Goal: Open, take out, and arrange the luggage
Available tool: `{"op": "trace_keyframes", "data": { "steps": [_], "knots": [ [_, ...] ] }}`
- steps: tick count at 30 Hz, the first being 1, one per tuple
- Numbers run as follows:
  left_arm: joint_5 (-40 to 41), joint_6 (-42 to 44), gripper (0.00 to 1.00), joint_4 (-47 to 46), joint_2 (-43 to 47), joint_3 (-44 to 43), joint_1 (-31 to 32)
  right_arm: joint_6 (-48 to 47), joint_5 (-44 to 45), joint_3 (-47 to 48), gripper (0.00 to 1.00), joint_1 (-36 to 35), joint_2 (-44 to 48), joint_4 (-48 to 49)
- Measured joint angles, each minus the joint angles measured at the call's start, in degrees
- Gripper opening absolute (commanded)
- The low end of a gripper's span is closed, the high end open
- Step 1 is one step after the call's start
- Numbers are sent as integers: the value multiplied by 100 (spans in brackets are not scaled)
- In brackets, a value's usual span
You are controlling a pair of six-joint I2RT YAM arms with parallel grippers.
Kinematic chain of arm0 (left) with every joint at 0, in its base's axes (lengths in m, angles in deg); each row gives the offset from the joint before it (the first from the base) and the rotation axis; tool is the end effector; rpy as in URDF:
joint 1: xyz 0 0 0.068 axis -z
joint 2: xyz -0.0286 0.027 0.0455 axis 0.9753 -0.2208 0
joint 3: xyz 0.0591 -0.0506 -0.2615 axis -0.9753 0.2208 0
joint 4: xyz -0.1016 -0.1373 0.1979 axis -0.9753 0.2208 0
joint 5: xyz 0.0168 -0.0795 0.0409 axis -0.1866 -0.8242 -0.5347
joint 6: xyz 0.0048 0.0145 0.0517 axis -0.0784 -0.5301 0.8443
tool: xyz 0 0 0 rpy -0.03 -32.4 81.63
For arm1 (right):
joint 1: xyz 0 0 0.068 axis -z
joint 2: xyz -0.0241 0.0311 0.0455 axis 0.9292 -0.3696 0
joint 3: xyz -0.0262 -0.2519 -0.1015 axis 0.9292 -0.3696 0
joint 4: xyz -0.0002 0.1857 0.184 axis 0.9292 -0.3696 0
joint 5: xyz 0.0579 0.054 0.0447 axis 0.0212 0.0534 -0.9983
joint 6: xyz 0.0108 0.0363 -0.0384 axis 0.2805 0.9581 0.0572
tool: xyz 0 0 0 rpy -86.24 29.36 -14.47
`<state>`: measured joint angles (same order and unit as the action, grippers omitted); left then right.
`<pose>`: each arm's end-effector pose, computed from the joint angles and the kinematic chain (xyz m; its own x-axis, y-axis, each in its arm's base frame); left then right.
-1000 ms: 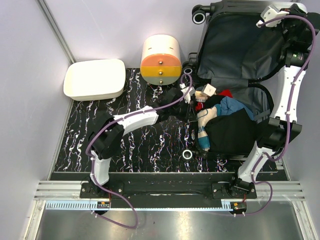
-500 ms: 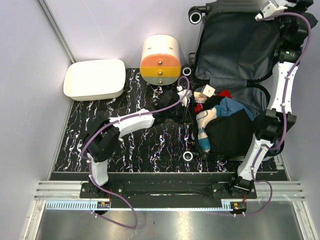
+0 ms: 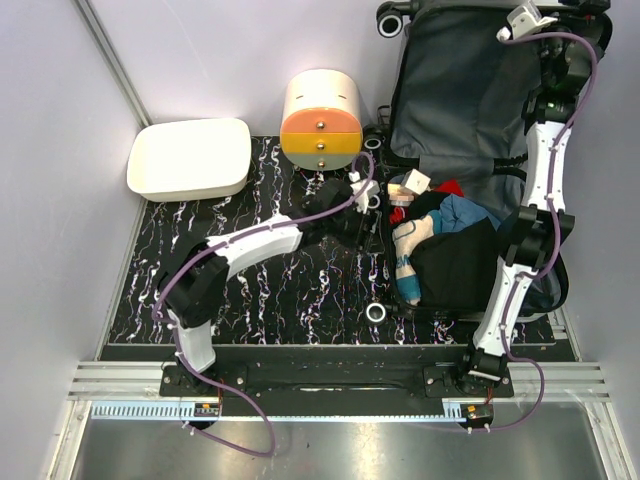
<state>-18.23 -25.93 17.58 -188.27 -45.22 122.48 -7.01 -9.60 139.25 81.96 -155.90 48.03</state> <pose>0.2880 -0.3083 0.2364 -0.7289 0.2320 -0.6441 0.6299 0.5958 -0.4982 0.4960 -0.1108 0.4942 0.1935 -0.9641 -0.1820 0.5183 0.2579 -0.8154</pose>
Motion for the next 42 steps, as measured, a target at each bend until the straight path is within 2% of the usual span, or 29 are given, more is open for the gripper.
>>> {"op": "trace_keyframes", "data": {
  "steps": [2, 6, 11, 12, 13, 20, 24, 30, 37, 38, 40, 42],
  "knots": [
    [-37, 70, 70, 92, 170, 0, -96, 35, 13, -382, 100, 0, 101, 271],
    [-72, 424, 71, 236, 525, -278, -358, -17, -105, -1862, 100, 2, 625, 828],
    [-61, 1008, 70, 302, 577, -1399, -651, -149, -284, -3628, 100, 26, 1635, 1733],
    [-61, 1156, 70, 275, 516, -1878, -713, -140, -310, -3829, 100, 15, 1792, 1821],
    [-61, 1185, 70, 247, 509, -1961, -743, -133, -345, -4059, 100, 0, 1989, 1915],
    [-155, 1364, 60, -238, -627, -4262, -935, -87, -516, -4966, 100, -129, 2765, 2105],
    [-205, 1329, 56, -608, -1482, -5071, -984, -44, -608, -5272, 100, -133, 3038, 2006],
    [315, 1049, 56, -1187, -2483, -5698, -1154, -33, -769, -6006, 100, -144, 3899, 1318],
    [1045, 914, 53, -1834, -2935, -5987, -1333, -50, -1012, -7182, 100, -166, 5761, -584],
    [1099, 914, 53, -1888, -2968, -6019, -1340, -35, -1086, -7322, 98, -166, 6028, -907],
    [1156, 914, 53, -1954, -3014, -6078, -1344, 61, -1270, -7407, 81, -166, 6404, -1585],
    [1165, 918, 53, -2000, -3051, -6107, -1333, 313, -1338, -7344, 69, -184, 6542, -2094]
  ]
}}
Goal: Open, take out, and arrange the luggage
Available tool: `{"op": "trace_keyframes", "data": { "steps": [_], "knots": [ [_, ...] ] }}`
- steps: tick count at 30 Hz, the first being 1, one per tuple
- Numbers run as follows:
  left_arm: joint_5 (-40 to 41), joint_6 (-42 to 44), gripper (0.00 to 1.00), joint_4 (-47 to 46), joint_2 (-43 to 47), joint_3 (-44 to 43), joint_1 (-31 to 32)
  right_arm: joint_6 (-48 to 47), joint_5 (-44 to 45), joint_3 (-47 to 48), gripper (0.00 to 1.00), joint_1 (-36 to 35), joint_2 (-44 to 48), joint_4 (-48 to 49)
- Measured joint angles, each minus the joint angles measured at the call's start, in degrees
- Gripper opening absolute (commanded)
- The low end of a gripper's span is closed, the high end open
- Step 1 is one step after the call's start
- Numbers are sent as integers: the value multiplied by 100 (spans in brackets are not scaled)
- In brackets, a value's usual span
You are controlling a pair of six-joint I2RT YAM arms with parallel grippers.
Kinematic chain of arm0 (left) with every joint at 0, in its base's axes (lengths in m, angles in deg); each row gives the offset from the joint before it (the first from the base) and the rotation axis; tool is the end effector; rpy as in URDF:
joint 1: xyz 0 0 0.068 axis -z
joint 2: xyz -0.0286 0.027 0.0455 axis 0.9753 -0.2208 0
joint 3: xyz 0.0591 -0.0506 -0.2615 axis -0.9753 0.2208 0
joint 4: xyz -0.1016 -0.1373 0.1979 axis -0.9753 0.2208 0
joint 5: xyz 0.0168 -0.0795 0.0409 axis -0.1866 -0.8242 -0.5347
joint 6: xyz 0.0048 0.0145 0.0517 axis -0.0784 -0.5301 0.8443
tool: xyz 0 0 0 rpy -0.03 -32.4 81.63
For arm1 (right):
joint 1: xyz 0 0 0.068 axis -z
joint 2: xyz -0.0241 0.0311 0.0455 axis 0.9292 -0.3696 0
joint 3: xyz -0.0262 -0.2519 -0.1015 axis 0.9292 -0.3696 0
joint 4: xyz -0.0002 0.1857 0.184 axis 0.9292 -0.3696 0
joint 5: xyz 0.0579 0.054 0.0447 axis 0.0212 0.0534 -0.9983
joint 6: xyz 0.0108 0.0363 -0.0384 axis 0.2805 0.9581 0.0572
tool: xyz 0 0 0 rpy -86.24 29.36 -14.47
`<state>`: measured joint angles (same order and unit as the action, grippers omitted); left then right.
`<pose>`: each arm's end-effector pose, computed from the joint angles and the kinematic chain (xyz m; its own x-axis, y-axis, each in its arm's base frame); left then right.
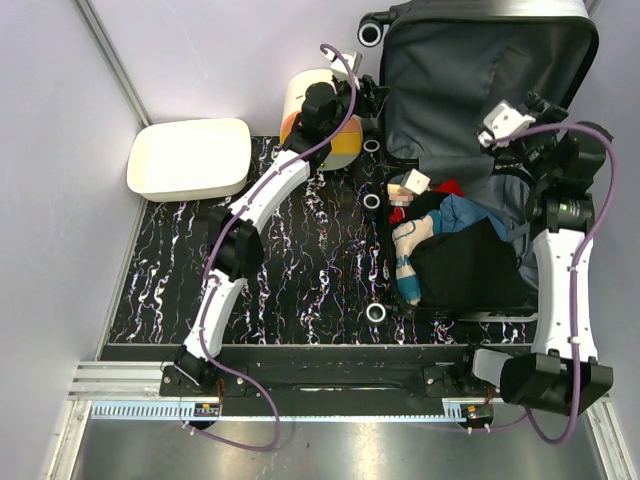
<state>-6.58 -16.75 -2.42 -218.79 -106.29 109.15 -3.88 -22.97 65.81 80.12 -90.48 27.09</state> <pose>0.4737 -0.3016 0.3865 0.0286 -0.2805 -0.9594 0.6744 0.7139 -0.1886 0.2569 -0.0363 0.4638 0.2964 -0.8713 -0.3912 -0.0353 0.3993 -0.9161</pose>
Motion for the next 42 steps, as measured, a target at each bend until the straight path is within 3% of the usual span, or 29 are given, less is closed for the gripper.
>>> {"op": "trace_keyframes", "data": {
  "steps": [3, 4, 7, 11, 14, 17, 21, 26, 31, 35, 42],
  "knots": [
    [15, 9, 53, -42, -15, -2, 7, 782, 79, 619, 52, -31, -352, -723],
    [20, 11, 53, -44, -15, -2, 7, 1167, 131, 1005, 42, -35, -643, -1010],
    [28, 11, 54, -85, -15, 26, 4, 2422, 212, 1943, 29, -42, -1480, -1257],
    [35, -7, 57, -149, -15, 59, 2, 4006, 468, 2297, 22, -101, -2144, -874],
    [24, -44, 70, -164, 61, 210, 0, 4800, 894, 2299, 20, -251, -2577, -149],
    [-26, -111, 84, -162, 374, 730, -7, 5272, 1268, 2295, 21, -393, -3034, 704],
    [-245, -216, 89, -31, 1261, 2072, -42, 5635, 1703, 2629, 29, -468, -3810, 1801],
    [-699, -243, 93, 396, 2898, 4044, -208, 5779, 2227, 3818, 34, -466, -4940, 2603],
    [-944, -254, 93, 776, 4271, 5165, -514, 5781, 2612, 5475, 44, -466, -6323, 2570],
    [-1113, -358, 94, 1180, 4791, 5436, -1062, 5783, 2745, 6881, 51, -461, -7429, 2277],
    [-1252, -437, 94, 1764, 4944, 6116, -2122, 5779, 2702, 6819, 71, -461, -7648, 2116]
  ]
}}
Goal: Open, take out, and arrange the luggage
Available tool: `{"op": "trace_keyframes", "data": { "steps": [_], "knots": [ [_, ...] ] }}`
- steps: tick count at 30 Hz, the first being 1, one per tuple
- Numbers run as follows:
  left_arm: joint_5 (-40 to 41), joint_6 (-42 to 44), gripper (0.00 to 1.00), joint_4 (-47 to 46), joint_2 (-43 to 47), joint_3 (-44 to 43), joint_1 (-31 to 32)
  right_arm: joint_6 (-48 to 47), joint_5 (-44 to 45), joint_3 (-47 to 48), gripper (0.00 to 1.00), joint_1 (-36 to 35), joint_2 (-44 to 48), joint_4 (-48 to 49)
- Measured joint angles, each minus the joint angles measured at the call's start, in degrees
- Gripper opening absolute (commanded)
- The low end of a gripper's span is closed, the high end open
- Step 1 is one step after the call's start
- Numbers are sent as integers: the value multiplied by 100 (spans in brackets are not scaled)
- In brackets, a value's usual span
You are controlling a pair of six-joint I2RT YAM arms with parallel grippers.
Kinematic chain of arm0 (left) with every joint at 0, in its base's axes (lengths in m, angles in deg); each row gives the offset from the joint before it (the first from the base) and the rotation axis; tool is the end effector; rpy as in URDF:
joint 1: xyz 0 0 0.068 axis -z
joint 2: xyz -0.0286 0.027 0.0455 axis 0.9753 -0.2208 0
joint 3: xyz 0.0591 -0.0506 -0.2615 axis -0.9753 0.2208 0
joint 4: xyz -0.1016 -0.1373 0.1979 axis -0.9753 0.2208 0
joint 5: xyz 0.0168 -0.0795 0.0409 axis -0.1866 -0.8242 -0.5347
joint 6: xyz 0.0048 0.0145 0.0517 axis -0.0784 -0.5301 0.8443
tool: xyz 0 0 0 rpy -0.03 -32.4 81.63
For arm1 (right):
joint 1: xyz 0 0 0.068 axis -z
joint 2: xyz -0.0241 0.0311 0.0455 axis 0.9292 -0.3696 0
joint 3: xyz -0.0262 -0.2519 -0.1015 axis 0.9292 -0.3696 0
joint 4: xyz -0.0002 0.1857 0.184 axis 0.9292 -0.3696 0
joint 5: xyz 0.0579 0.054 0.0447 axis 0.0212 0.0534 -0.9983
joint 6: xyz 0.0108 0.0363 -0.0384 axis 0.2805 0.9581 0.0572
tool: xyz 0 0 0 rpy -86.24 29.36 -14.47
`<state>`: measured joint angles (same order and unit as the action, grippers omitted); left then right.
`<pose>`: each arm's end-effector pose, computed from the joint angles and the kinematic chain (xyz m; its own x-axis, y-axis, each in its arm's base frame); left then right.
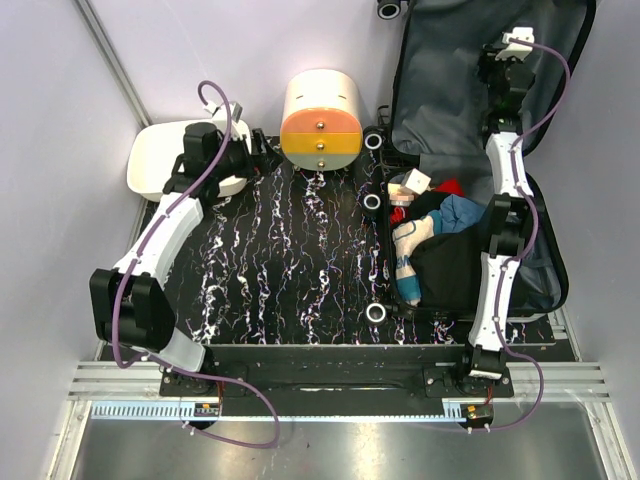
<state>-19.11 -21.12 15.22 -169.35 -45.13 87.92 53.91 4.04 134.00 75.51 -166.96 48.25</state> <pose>0.3527 -0.0799 0.3637 -0.4303 -0.2024 -0.8797 0.4054 0.8274 -0.3886 0.5788 -0.0721 0.3629 0.3027 -0.1500 -0.9412 0.1380 0.9840 -0.1125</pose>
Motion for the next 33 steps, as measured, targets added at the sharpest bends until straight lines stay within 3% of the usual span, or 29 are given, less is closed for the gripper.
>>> {"op": "trace_keyframes", "data": {
  "steps": [4, 16, 24, 28, 33],
  "knots": [
    [-22, 0, 94, 372, 0, 177, -138, 20, -164, -671, 82, 15, 330, 81],
    [-136, -42, 93, 367, 0, 181, -282, -44, -1040, -3484, 87, 9, 2232, 852],
    [-273, -125, 89, 367, 0, 190, -245, -144, -1276, -4428, 90, 2, 2929, 1333],
    [-286, -186, 87, 374, -2, 245, 13, -177, -1335, -4638, 90, 2, 3091, 1390],
    [-313, -466, 84, 317, -190, 275, 1113, -201, -1335, -4793, 90, 2, 3257, 1390]
  ]
}}
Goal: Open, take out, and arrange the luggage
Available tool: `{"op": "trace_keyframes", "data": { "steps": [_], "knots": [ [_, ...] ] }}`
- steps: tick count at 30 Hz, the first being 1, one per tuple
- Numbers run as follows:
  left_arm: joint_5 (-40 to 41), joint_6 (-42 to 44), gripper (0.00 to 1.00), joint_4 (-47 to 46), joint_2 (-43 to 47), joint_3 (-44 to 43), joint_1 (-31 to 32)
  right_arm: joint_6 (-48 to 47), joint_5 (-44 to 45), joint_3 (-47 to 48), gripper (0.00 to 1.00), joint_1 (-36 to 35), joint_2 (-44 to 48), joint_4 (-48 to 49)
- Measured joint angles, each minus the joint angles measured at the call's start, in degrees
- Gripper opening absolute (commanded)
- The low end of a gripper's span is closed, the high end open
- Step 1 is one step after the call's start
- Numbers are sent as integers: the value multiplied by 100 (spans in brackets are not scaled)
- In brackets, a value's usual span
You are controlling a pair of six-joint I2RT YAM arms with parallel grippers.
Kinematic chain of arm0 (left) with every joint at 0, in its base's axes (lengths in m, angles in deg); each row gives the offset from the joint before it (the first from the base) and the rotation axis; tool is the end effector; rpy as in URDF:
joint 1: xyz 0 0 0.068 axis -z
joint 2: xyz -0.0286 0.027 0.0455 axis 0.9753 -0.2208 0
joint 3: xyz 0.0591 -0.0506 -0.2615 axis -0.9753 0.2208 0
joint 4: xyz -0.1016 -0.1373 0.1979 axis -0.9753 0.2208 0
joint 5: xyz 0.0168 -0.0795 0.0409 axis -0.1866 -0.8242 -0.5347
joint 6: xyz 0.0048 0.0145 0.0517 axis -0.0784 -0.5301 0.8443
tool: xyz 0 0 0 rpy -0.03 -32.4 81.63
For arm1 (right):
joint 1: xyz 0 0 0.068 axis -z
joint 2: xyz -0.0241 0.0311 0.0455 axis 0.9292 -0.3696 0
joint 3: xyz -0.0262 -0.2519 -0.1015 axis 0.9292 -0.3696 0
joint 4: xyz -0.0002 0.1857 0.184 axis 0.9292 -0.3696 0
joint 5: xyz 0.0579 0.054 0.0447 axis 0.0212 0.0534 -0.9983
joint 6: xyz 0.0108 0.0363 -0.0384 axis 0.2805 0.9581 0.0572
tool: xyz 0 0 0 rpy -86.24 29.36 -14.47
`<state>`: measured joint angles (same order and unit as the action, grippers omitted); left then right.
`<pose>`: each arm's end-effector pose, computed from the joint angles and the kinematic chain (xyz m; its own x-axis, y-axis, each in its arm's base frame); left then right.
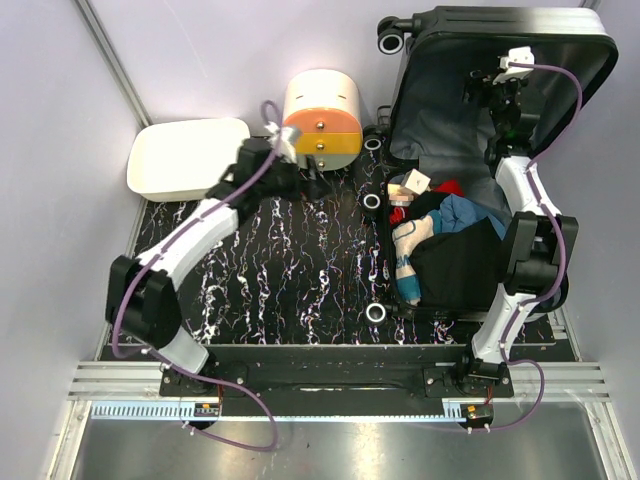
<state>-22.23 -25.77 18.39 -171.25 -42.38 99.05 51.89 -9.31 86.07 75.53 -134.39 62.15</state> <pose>0.3331 -0.1494 0.3302 -0.6211 -0.1195 -0.7746 0.4903 0.7118 -0.5030 0.4711 -0.0504 0.3842 0.3063 -0.1811 -0.9346 -0.0747 0.9741 -0.2132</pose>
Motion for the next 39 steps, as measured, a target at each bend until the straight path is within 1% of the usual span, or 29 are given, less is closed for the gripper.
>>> {"op": "trace_keyframes", "data": {
  "steps": [3, 5, 8, 14, 17, 20, 21, 23, 24, 27, 28, 29, 33, 35, 39],
  "knots": [
    [-24, -374, 82, -173, -428, -28, 787, -22, 0, -70, 91, 0, 129, 0],
    [-28, -640, 81, -197, -887, -168, 1281, -57, 0, -98, 91, 0, 221, 0],
    [-20, -968, 80, -249, -1576, -407, 1762, -136, 2, -153, 91, -4, 315, -9],
    [85, -1414, 74, -249, -2452, -944, 2050, -240, 11, -210, 92, -4, 323, -4],
    [157, -1499, 71, -245, -2636, -1119, 2103, -269, 13, -210, 92, -4, 332, -4],
    [275, -1510, 66, -173, -2798, -1320, 2157, -297, 22, -210, 93, -4, 332, -4],
    [328, -1508, 60, -103, -2848, -1399, 2190, -308, 26, -210, 93, -4, 332, -4],
    [435, -1504, 53, 28, -2931, -1523, 2258, -341, 55, -210, 93, -4, 332, -4],
    [498, -1495, 39, 92, -2975, -1580, 2302, -356, 68, -210, 93, -4, 332, -4],
    [662, -1515, 18, 273, -3067, -1790, 2455, -422, 173, -210, 93, -4, 332, -4],
    [756, -1530, 4, 404, -3053, -1832, 2474, -444, 203, -210, 94, -4, 332, -4],
    [820, -1545, 0, 555, -3032, -1869, 2481, -472, 240, -210, 94, -4, 332, -2],
    [1209, -1620, 0, 789, -2918, -1884, 2583, -551, 420, -210, 94, -2, 332, 42],
    [1484, -1469, 0, 667, -2820, -1753, 2677, -553, 468, -225, 94, 13, 348, 83],
    [1779, -1078, 0, 256, -2605, -1377, 2804, -555, 472, -470, 94, 35, 518, 129]
  ]
}}
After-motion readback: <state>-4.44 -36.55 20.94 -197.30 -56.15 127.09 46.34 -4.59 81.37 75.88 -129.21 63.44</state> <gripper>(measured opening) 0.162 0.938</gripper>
